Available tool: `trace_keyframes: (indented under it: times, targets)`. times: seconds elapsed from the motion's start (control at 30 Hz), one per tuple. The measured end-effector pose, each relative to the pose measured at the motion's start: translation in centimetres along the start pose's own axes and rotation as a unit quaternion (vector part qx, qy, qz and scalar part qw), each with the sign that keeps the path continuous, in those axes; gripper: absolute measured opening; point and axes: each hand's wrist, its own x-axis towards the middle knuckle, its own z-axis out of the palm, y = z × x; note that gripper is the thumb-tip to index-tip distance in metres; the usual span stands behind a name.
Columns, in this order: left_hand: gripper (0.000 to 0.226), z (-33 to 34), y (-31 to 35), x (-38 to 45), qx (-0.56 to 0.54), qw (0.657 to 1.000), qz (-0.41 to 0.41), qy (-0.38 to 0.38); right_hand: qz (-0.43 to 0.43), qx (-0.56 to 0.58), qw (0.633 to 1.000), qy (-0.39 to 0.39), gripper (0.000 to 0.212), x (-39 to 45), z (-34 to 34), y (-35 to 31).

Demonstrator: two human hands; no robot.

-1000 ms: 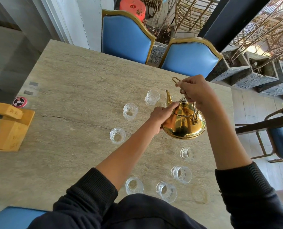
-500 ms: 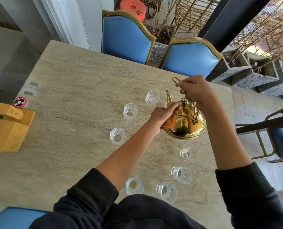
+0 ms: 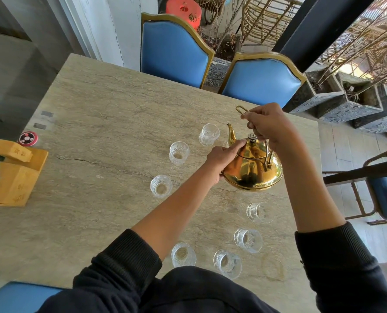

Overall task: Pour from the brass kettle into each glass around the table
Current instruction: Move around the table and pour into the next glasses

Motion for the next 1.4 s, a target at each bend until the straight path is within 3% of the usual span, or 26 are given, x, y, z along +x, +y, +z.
trace_keyframes:
  times: [0.6,0.9,1.03,1.33,1.4]
  targets:
    - [0.082,-0.3,-0.3,0.8,0.006,1.000,0.008,0.008,0.006,0.022,1.000,0.005,0.021,0.3,0.3,0.5]
    - [0.121,-1.4,-0.4,0.2,0.029,0.996,0.066,0.046,-0.019,0.090,0.996,0.015,0.020,-1.1,0.9,1.3]
    - [0.103,-2.7,-1.2,-0.9,0.032,0.995,0.074,0.052,-0.034,0.100,0.994,-0.002,0.020,-2.3,1.9,1.2]
    - [0.089,-5.5,-5.2,-3.9,-0.001,0.996,0.045,0.077,-0.072,0.043,0.995,-0.051,0.025,-5.4,5.3,0.5]
    - [0.076,-5.8,-5.9,-4.5,-0.007,0.996,0.036,0.076,-0.072,0.026,0.995,-0.059,0.027,-5.9,5.9,0.2]
